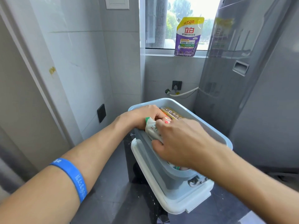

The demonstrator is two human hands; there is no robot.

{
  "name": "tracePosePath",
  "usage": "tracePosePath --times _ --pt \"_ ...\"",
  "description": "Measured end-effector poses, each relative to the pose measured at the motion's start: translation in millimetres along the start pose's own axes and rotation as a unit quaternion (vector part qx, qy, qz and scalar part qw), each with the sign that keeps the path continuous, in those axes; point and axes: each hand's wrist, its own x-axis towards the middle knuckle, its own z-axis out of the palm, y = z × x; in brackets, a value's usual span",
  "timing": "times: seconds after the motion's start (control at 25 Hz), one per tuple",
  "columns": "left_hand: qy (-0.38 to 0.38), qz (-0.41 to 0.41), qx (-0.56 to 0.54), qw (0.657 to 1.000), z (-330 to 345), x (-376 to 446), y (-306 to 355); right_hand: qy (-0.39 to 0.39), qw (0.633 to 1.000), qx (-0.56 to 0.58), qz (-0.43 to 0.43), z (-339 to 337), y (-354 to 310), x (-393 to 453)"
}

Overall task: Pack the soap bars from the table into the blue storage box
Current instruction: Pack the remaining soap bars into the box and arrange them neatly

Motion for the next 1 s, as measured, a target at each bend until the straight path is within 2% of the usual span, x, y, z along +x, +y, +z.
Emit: tracePosePath --times 0.08,0.2,0.32,0.4,0.44,0.56,0.68,0.8,1.0 --pt "-0.007 0.009 0.0 1.0 -1.7 -2.2 2.5 -0.047 0.998 0.03 0.01 16.3 0.7 -10.9" --pt "0.028 -0.006 0.003 1.0 -0.6 -5.3 8.4 -0.033 0.995 0.091 -0.025 24.2 4.7 -5.4" --pt "0.159 -0.016 -0.036 0.987 3.5 -14.5 5.3 -0.007 0.987 0.16 -0.025 29.5 7.5 -0.4" --pt "0.229 -0.011 -0.138 0.963 9.4 -18.6 3.7 0.003 0.986 0.166 -0.018 34.7 12.3 -6.6" --pt "0.255 -0.012 -0.178 0.95 11.1 -20.3 4.3 -0.004 0.985 0.175 -0.012 36.2 13.8 -8.4" --pt "0.305 -0.021 -0.206 0.929 14.7 -20.7 4.8 -0.05 0.985 0.164 -0.015 34.5 16.6 3.8" --pt "0.314 -0.025 -0.265 0.911 13.0 -20.3 6.0 -0.085 0.984 0.149 -0.046 32.4 14.4 10.6" --pt "0.314 -0.028 -0.187 0.93 18.0 -23.6 3.1 -0.094 0.975 0.196 -0.043 34.0 9.3 -0.9" --pt "0.323 -0.018 -0.214 0.922 18.7 -23.1 3.4 -0.068 0.994 0.088 -0.016 41.2 -8.3 10.7"
